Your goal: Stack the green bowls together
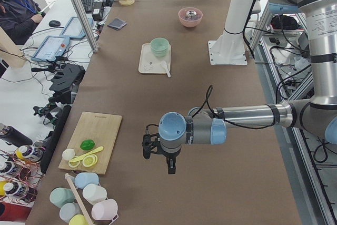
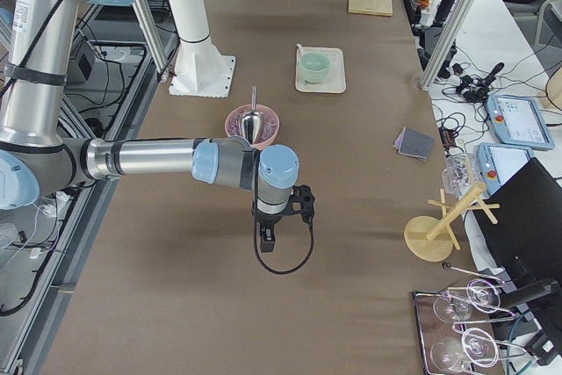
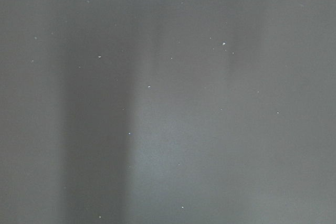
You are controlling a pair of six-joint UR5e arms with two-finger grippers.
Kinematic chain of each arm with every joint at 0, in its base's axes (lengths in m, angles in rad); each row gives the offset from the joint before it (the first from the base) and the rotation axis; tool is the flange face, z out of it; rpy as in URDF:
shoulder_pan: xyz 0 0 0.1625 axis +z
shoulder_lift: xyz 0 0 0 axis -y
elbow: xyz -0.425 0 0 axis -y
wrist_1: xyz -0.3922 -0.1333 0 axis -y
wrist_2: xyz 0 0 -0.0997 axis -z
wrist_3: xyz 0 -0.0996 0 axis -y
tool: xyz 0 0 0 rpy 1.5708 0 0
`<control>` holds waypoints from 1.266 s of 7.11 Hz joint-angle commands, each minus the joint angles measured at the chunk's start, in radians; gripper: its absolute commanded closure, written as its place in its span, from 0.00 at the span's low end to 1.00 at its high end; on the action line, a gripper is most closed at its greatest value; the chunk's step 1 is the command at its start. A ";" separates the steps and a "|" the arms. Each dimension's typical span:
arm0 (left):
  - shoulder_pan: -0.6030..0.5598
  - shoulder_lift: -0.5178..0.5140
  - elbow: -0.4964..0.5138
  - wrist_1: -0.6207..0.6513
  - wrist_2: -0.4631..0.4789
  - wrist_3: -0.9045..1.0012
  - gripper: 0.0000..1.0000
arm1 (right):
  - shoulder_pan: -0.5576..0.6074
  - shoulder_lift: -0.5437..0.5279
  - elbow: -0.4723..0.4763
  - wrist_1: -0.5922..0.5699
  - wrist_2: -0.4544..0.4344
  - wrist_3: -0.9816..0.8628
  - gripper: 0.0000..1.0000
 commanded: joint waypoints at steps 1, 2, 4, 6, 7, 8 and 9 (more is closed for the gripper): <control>0.000 0.001 0.000 -0.001 -0.001 0.000 0.01 | 0.000 -0.002 0.000 0.000 0.005 -0.003 0.00; 0.000 0.001 0.000 0.000 -0.001 0.000 0.01 | 0.000 -0.002 -0.002 -0.001 0.003 -0.003 0.00; 0.000 0.001 0.003 0.000 0.001 -0.001 0.01 | -0.002 -0.002 -0.011 0.000 0.003 -0.005 0.00; 0.000 0.001 0.003 0.000 0.001 -0.001 0.01 | -0.002 -0.002 -0.014 0.000 0.005 -0.005 0.00; 0.000 0.001 0.003 0.000 -0.001 -0.001 0.01 | -0.002 -0.002 -0.014 0.000 0.005 -0.005 0.00; 0.000 0.001 0.003 0.000 0.001 0.000 0.01 | -0.002 -0.002 -0.014 0.000 0.005 -0.005 0.00; 0.000 0.001 0.004 0.000 0.001 0.000 0.01 | -0.002 -0.002 -0.014 0.000 0.005 -0.005 0.00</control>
